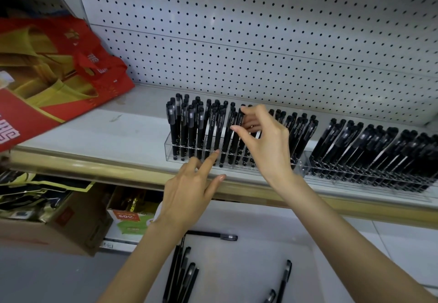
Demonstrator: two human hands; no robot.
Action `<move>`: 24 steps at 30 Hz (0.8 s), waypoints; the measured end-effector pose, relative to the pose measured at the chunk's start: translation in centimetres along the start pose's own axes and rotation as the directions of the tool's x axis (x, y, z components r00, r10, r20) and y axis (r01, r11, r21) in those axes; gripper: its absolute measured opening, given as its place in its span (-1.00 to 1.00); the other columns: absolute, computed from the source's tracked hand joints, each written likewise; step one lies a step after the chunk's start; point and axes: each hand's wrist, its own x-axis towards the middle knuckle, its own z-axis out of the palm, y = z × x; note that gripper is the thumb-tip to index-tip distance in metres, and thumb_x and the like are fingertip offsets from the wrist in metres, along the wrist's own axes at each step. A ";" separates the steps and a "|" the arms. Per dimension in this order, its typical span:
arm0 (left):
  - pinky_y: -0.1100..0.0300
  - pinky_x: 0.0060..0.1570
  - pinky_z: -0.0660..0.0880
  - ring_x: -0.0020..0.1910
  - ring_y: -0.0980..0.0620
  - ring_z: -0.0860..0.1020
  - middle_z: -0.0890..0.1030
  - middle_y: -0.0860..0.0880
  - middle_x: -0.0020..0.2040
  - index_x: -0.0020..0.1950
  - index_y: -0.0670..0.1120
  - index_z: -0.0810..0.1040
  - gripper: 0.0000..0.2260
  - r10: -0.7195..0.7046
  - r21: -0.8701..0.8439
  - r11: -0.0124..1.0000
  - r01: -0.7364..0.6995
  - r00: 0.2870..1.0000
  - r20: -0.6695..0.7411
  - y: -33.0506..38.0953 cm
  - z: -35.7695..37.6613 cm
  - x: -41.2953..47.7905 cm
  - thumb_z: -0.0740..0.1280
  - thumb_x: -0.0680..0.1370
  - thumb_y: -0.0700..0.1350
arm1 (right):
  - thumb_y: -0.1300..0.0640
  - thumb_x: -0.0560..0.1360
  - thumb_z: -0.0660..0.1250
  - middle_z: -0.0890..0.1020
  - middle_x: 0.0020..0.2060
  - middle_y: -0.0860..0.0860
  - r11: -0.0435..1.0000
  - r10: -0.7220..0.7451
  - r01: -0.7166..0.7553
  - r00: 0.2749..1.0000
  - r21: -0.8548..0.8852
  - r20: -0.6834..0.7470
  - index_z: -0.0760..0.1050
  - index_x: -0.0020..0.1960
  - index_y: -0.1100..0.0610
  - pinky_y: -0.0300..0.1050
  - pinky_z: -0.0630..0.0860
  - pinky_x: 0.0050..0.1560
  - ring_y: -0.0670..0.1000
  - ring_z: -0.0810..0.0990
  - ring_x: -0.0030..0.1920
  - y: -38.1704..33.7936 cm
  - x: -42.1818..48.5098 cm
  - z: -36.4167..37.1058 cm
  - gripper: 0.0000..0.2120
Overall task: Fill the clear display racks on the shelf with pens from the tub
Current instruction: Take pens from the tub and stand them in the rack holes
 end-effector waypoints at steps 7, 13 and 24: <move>0.29 -0.50 0.27 -0.26 0.13 0.36 0.34 0.08 -0.14 0.47 0.08 0.31 -0.47 -0.020 0.005 1.000 0.020 1.000 0.015 0.2 -0.3 0.1 0.03 0.54 0.23 | 0.15 0.43 0.47 0.48 -0.10 -0.11 0.999 0.002 -0.002 1.000 -0.035 -0.002 0.53 0.15 0.13 -0.12 0.57 -0.17 -0.14 0.48 -0.20 0.6 -1.0 0.4 -0.69; 0.20 -0.32 0.42 -0.02 0.07 0.43 0.36 0.06 -0.03 0.51 0.13 0.21 -0.48 -0.033 0.006 0.999 0.033 0.997 0.064 0.4 -1.0 0.2 0.01 0.56 0.24 | 0.06 0.41 0.49 0.39 -0.12 -0.11 0.988 0.029 -0.031 1.000 -0.149 -0.011 0.54 0.19 0.03 -0.21 0.44 -0.25 -0.22 0.36 -0.31 0.4 -0.7 -0.3 -0.63; 0.11 -0.03 0.50 0.15 0.03 0.47 0.50 0.00 0.13 0.39 0.01 0.43 -0.58 0.014 -0.068 0.998 -0.009 0.997 0.078 1.1 -3.1 -2.8 0.13 0.59 0.14 | 0.02 0.43 0.46 0.41 -0.04 -0.06 0.981 0.071 -0.060 0.996 -0.186 0.051 0.49 0.27 0.01 -0.20 0.46 -0.22 -0.06 0.48 -0.23 -0.8 -2.2 -3.8 -0.57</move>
